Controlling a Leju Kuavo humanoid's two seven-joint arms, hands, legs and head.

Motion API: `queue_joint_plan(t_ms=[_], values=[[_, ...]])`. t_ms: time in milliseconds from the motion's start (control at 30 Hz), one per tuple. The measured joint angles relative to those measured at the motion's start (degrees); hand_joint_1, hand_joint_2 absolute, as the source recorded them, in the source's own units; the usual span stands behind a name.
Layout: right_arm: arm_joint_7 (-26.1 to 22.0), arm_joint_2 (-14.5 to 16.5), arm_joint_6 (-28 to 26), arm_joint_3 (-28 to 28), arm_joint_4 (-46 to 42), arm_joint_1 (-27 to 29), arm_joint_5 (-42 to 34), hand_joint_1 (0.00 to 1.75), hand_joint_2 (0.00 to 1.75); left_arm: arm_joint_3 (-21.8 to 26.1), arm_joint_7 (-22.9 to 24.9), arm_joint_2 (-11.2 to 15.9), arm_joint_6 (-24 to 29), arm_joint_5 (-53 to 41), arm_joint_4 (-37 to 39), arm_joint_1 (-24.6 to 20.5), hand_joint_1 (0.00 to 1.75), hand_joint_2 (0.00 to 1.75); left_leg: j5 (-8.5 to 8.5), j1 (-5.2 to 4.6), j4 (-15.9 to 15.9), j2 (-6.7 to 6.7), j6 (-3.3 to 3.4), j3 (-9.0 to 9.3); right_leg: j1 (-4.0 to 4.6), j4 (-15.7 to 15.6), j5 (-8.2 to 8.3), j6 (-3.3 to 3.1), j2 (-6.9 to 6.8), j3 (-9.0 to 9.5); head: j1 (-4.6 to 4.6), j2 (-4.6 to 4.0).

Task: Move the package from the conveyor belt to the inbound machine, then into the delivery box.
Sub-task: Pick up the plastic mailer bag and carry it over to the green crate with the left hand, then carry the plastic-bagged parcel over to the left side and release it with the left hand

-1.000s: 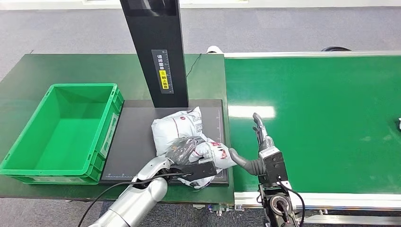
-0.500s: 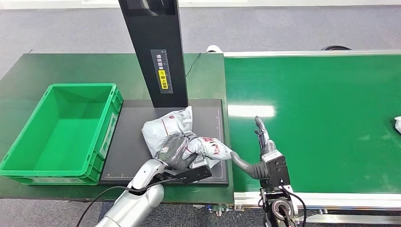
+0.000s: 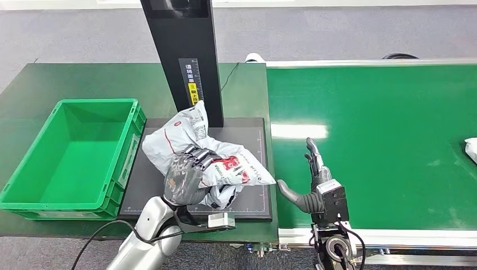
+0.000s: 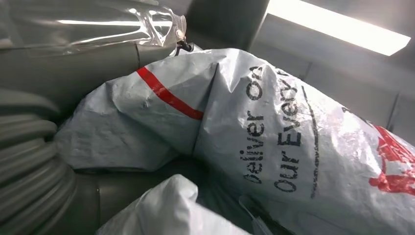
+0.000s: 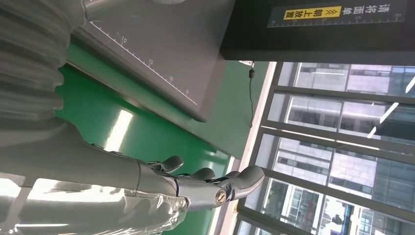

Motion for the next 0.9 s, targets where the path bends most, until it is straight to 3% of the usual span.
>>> queue_joint_plan(t_ms=[167,367,900], values=[[-0.28,-0.70,-0.47,-0.02,0.00,0.03,-0.81,0.00,1.75,3.27,-2.31,1.22,0.96,-0.97,-4.68,0.64,1.75,1.75,0.00,0.00,0.00,0.00,0.00,0.01,0.00,0.00,0.00,0.00,0.00,0.00,0.01,0.00],[-0.30,-1.47,-1.33,-0.08,-0.49,0.86,-1.44,0.00,1.75,10.62,-0.19,1.69,0.96,0.22,-4.19,-1.78,1.75,1.75,0.02,0.00,0.01,0.00,-0.01,0.02,0.00,0.00,0.01,0.00,0.00,-0.02,0.00,0.00],[0.48,-1.92,-1.87,-1.06,-3.17,3.91,-0.74,0.00,1.75,27.79,17.18,4.57,-1.64,5.17,7.70,-8.73,1.75,1.75,0.02,0.01,0.00,0.06,-0.02,-0.02,0.02,0.01,0.00,-0.01,0.07,-0.09,0.01,0.00]])
